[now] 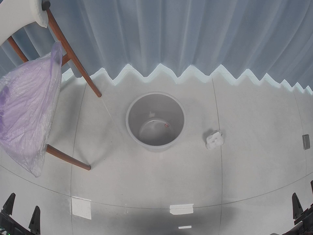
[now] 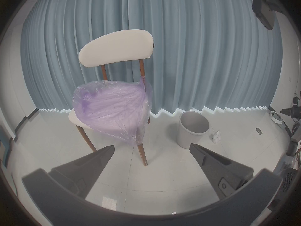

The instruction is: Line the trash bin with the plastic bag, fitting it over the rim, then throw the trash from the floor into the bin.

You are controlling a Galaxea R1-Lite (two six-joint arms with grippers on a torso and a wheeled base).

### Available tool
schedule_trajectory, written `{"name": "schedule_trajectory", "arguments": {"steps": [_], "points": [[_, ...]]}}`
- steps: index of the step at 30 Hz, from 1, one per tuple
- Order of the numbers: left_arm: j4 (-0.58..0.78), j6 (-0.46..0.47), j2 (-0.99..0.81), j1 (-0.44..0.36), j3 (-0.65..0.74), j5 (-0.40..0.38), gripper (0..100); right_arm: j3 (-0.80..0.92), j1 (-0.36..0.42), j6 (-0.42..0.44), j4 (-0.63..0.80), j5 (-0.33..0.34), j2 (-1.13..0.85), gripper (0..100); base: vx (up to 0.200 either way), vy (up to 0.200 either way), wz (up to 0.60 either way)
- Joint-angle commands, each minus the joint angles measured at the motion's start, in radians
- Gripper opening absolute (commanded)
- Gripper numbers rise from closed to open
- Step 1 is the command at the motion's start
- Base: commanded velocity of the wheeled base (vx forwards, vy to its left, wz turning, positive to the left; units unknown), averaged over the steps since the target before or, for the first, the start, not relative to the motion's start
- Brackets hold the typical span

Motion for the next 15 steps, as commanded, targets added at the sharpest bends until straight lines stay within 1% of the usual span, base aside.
{"name": "schedule_trajectory", "arguments": {"steps": [1,2,3,5,6,9,12,15], "points": [[-0.037,0.0,-0.016,0.002,0.018,0.009,100,0.018,0.0,-0.001,-0.001,0.0,-0.017,100,0.0,0.0,0.0],[-0.037,0.0,-0.016,0.002,0.018,0.009,100,0.018,0.0,-0.001,-0.001,0.0,-0.017,100,0.0,0.0,0.0],[-0.296,0.002,-0.016,0.002,0.018,0.009,100,0.018,0.0,-0.001,0.001,0.0,-0.017,100,0.0,0.0,0.0],[-0.372,0.029,-0.016,0.002,0.018,-0.008,100,0.018,0.0,-0.001,-0.001,0.0,-0.017,100,0.0,0.0,0.0],[-0.373,0.048,-0.016,0.002,0.018,-0.008,100,0.018,0.0,-0.001,0.001,0.0,-0.017,100,0.0,0.0,0.0],[-0.368,0.052,-0.016,0.002,0.018,0.015,100,0.018,0.0,-0.001,0.001,0.0,-0.017,100,0.0,0.0,0.0],[-0.375,0.054,-0.016,0.002,0.018,0.08,100,0.018,0.0,-0.001,-0.001,0.0,-0.017,100,0.0,0.0,0.0],[-0.373,0.057,-0.016,0.0,0.018,0.078,100,0.018,0.0,-0.001,0.001,0.0,-0.017,100,0.0,0.0,0.0]]}}
